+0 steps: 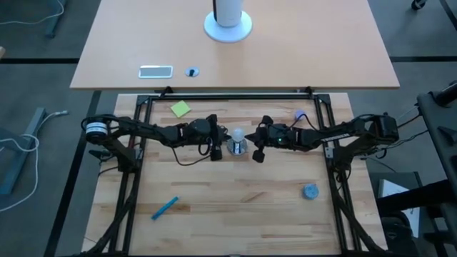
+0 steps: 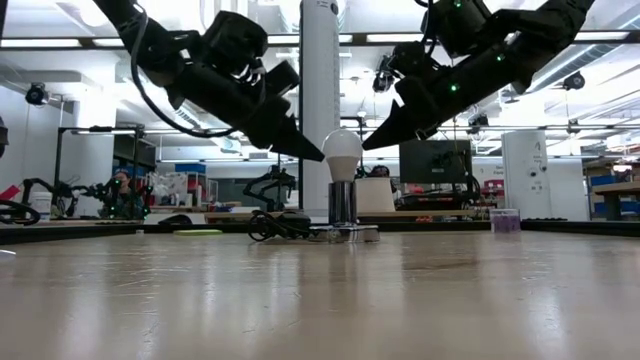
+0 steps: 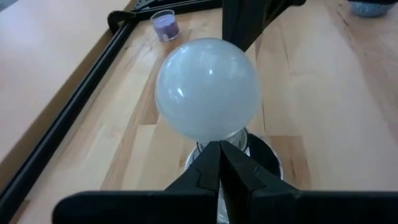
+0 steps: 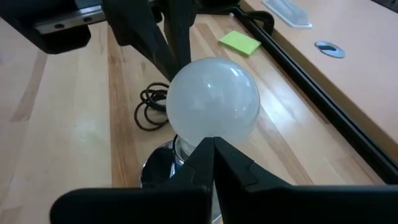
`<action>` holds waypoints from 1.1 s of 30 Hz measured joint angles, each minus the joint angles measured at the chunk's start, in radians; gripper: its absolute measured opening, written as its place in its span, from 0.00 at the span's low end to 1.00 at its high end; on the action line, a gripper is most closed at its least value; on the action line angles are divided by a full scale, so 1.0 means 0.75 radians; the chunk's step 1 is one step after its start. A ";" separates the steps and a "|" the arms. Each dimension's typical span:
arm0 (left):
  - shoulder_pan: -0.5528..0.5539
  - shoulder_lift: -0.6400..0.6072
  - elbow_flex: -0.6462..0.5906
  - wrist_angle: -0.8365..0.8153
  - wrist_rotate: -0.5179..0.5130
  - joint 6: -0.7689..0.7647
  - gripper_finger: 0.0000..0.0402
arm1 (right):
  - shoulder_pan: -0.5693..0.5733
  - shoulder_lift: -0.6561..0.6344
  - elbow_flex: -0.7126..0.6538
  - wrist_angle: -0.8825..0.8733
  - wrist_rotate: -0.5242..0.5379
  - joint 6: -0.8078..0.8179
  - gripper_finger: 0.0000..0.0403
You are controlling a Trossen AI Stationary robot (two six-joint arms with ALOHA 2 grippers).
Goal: Screw lightbulb
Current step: Remove the lightbulb from the lamp, then return to Home Position
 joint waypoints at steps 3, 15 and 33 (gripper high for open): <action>-0.001 0.000 0.000 0.007 0.001 -0.020 0.00 | 0.000 0.000 0.000 -0.001 0.000 -0.001 0.00; -0.007 -0.055 0.001 0.035 0.247 -0.036 0.00 | 0.004 -0.022 0.000 -0.001 0.038 -0.012 0.00; -0.008 -0.102 0.001 -0.126 -0.039 -0.024 0.00 | 0.003 -0.073 0.000 -0.113 0.034 0.023 0.00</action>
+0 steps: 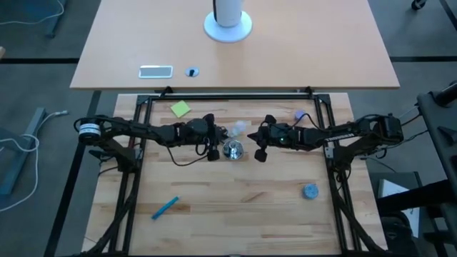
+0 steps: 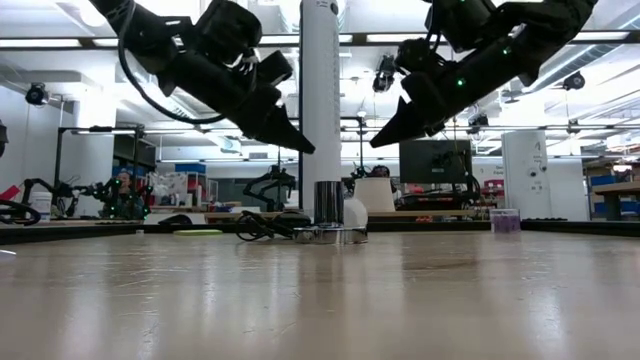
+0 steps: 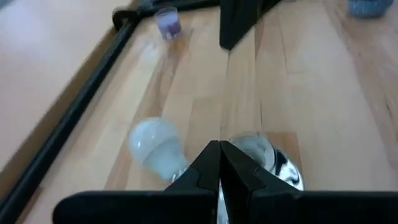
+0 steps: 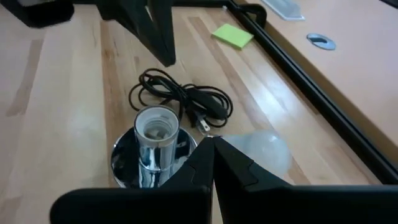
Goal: Screw lightbulb
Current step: Return to Home Position
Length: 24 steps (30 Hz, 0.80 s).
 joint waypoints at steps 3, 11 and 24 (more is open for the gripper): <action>0.000 -0.006 0.000 -0.030 -0.003 -0.007 0.00 | -0.010 0.000 0.000 -0.010 0.002 0.001 0.00; 0.001 -0.008 0.000 -0.173 -0.066 -0.036 0.00 | -0.037 0.000 0.000 -0.047 0.003 0.036 0.00; -0.061 -0.448 -0.208 -0.336 0.102 -0.100 0.00 | -0.019 -0.155 -0.037 -0.054 -0.138 -0.046 0.00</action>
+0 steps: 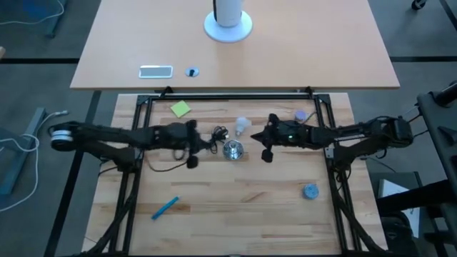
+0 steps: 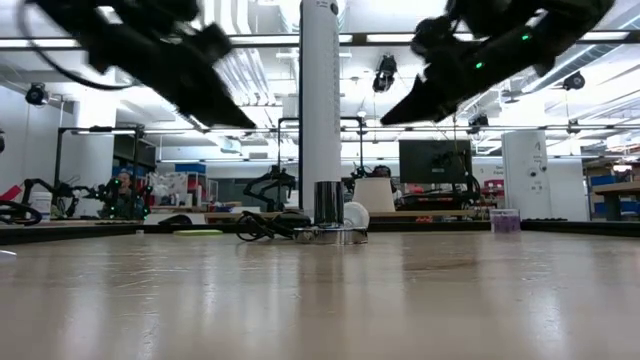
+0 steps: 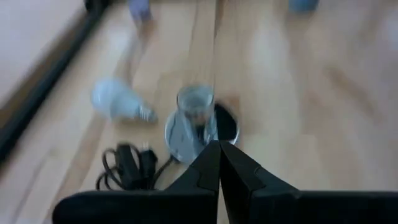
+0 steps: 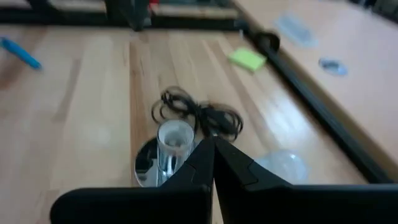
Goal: Screw lightbulb
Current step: Return to Home Position
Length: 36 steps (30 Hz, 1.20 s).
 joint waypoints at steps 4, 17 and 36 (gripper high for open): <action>-0.011 -0.289 -0.223 0.265 -0.001 -0.057 0.00 | 0.000 -0.153 -0.107 0.123 -0.006 -0.045 0.00; -0.020 -0.939 -0.763 0.661 0.010 -0.046 0.00 | 0.003 -0.506 -0.500 0.573 -0.114 -0.104 0.00; -0.021 -1.032 -0.798 0.592 0.003 -0.168 0.00 | 0.018 -1.105 -0.795 0.846 -0.324 -0.241 0.00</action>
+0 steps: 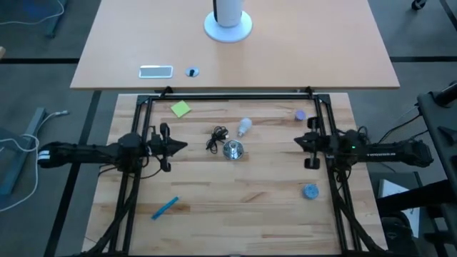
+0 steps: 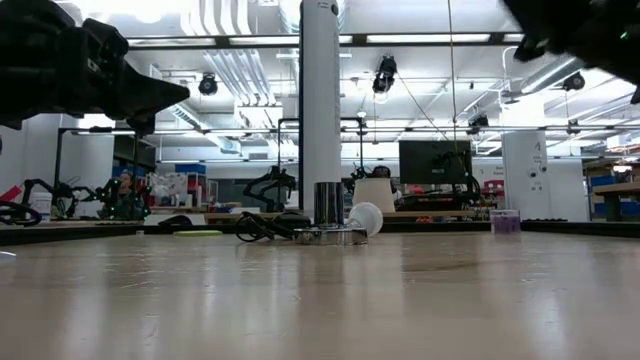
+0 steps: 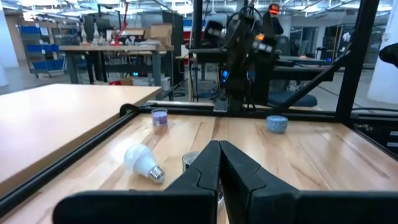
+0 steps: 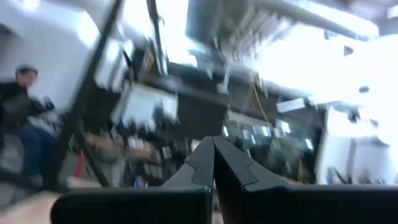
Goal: Screw lightbulb
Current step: Return to Home Position
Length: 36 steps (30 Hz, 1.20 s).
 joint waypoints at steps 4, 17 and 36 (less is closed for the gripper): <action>0.000 0.030 0.000 0.000 0.000 0.000 0.00 | 0.000 -0.159 0.002 -0.001 -0.110 0.028 0.00; 0.000 0.149 0.001 0.003 -0.002 0.000 0.00 | -0.001 -0.550 0.002 -0.632 -0.129 -0.022 0.00; 0.000 0.307 0.002 0.001 -0.002 0.000 0.00 | -0.001 -0.526 0.002 -0.809 -0.127 0.249 0.00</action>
